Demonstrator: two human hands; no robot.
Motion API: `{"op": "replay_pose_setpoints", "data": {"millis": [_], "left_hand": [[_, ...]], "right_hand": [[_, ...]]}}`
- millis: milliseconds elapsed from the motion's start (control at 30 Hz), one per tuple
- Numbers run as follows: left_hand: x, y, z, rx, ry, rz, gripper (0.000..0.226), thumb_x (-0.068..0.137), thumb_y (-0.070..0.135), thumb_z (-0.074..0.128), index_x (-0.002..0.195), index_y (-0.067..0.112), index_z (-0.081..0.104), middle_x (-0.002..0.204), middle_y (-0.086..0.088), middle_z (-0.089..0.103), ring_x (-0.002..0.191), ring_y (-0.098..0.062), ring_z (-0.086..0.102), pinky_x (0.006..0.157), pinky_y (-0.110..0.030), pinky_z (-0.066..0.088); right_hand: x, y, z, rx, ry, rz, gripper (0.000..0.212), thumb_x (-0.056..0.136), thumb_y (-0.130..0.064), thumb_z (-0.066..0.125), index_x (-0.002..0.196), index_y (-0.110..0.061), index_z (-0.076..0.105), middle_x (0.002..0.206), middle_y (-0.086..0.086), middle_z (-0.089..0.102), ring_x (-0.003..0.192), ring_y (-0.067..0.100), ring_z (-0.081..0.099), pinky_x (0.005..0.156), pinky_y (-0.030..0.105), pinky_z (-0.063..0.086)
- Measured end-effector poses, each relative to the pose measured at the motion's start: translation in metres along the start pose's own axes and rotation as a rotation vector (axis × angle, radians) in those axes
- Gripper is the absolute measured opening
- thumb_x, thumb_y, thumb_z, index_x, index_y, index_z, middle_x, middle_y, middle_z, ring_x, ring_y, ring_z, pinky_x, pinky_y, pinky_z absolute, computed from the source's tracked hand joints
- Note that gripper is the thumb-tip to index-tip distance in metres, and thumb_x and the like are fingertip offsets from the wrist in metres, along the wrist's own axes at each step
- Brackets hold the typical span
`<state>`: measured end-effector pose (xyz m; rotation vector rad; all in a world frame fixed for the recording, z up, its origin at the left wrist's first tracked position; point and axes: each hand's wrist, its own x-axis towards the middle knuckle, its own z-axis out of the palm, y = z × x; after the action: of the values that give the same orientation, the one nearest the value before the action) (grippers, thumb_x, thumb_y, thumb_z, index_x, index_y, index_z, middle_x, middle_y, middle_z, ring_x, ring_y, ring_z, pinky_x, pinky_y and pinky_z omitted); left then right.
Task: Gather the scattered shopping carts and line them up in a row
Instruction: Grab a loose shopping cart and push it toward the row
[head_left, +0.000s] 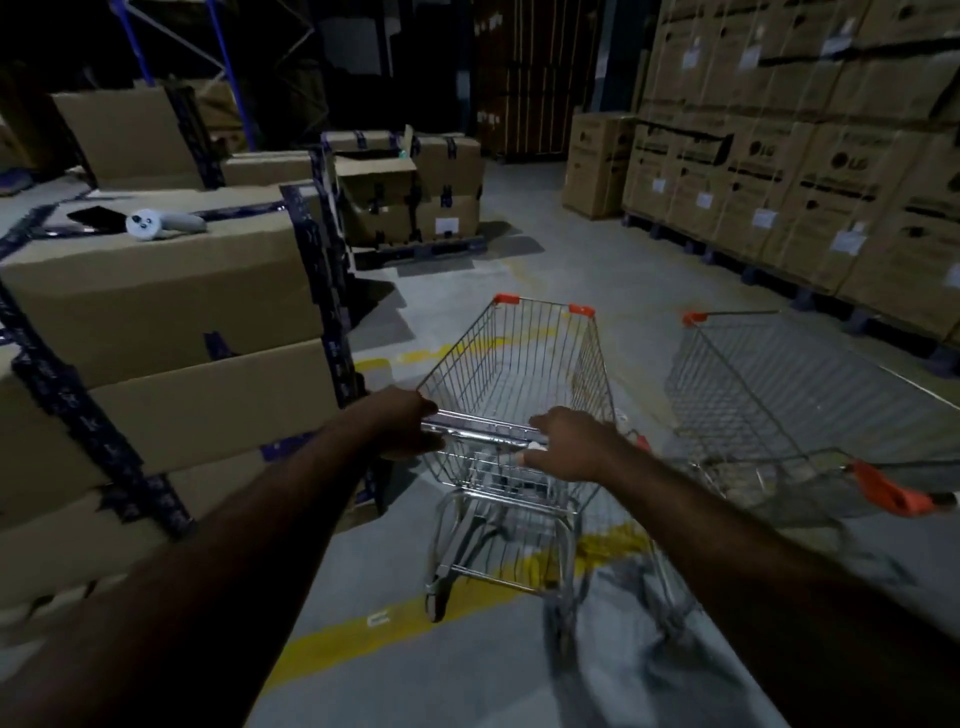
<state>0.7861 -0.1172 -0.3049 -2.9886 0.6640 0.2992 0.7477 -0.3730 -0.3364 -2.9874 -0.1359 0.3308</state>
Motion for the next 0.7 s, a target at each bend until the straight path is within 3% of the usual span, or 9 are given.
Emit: {"op": "replay_pose_setpoints", "data": {"millis": [100,200,333,467,567,633,700], "left_hand": [[0.052,-0.011,0.026,0.000,0.011,-0.032,0.079,0.073,0.078,0.034,0.128,0.027,0.059,0.135,-0.006,0.059,0.122,-0.030,0.055,0.102,-0.043,0.046],[0.087,-0.014,0.056,-0.021,-0.072,-0.093,0.069,0.089,0.065,0.051,0.144,0.023,0.048,0.154,-0.010,0.041,0.140,-0.035,0.038,0.113,-0.050,0.033],[0.105,-0.014,0.094,0.060,-0.007,-0.118,0.066,0.081,0.079,0.050,0.126,0.032,0.059,0.141,-0.002,0.054,0.135,-0.030,0.042,0.112,-0.055,0.026],[0.094,-0.011,0.096,0.005,0.059,-0.086,0.062,0.079,0.083,0.048,0.107,0.030,0.063,0.122,-0.002,0.065,0.125,-0.030,0.052,0.111,-0.051,0.022],[0.078,-0.004,0.102,-0.054,0.024,-0.101,0.079,0.072,0.096,0.031,0.108,0.031,0.060,0.118,0.002,0.066,0.119,-0.027,0.055,0.109,-0.052,0.026],[0.060,0.002,0.111,-0.093,0.022,-0.111,0.097,0.065,0.102,0.016,0.115,0.032,0.061,0.118,0.004,0.067,0.119,-0.025,0.056,0.110,-0.055,0.023],[0.036,0.013,0.117,-0.131,0.042,-0.122,0.099,0.067,0.101,0.013,0.121,0.033,0.060,0.120,0.005,0.067,0.121,-0.025,0.056,0.112,-0.057,0.019]], "right_hand": [[0.042,0.021,0.017,0.007,-0.041,0.024,0.082,0.092,-0.074,0.041,0.157,-0.027,0.025,0.165,0.007,0.022,0.148,0.033,0.025,0.116,0.064,0.018],[0.066,0.039,0.036,0.084,-0.073,0.065,0.078,0.091,-0.079,0.032,0.152,-0.031,0.036,0.158,0.007,0.035,0.144,0.035,0.034,0.114,0.063,0.022],[0.072,0.047,0.054,0.107,-0.086,0.058,0.078,0.085,-0.087,0.012,0.139,-0.046,0.051,0.146,0.013,0.048,0.133,0.038,0.047,0.108,0.055,0.040],[0.060,0.049,0.057,0.052,0.028,0.020,0.090,0.083,-0.089,0.010,0.120,-0.032,0.070,0.131,0.010,0.059,0.122,0.036,0.055,0.096,0.049,0.047],[0.044,0.052,0.061,0.019,0.103,-0.040,0.091,0.086,-0.087,0.012,0.099,-0.023,0.076,0.110,0.009,0.065,0.107,0.031,0.063,0.081,0.041,0.046],[0.030,0.053,0.065,-0.013,0.131,-0.057,0.093,0.085,-0.089,0.011,0.096,-0.023,0.076,0.107,0.008,0.066,0.103,0.030,0.064,0.081,0.041,0.048],[0.014,0.054,0.070,-0.040,0.136,-0.069,0.096,0.083,-0.091,0.008,0.097,-0.023,0.075,0.107,0.005,0.064,0.101,0.029,0.063,0.082,0.041,0.050]]}}
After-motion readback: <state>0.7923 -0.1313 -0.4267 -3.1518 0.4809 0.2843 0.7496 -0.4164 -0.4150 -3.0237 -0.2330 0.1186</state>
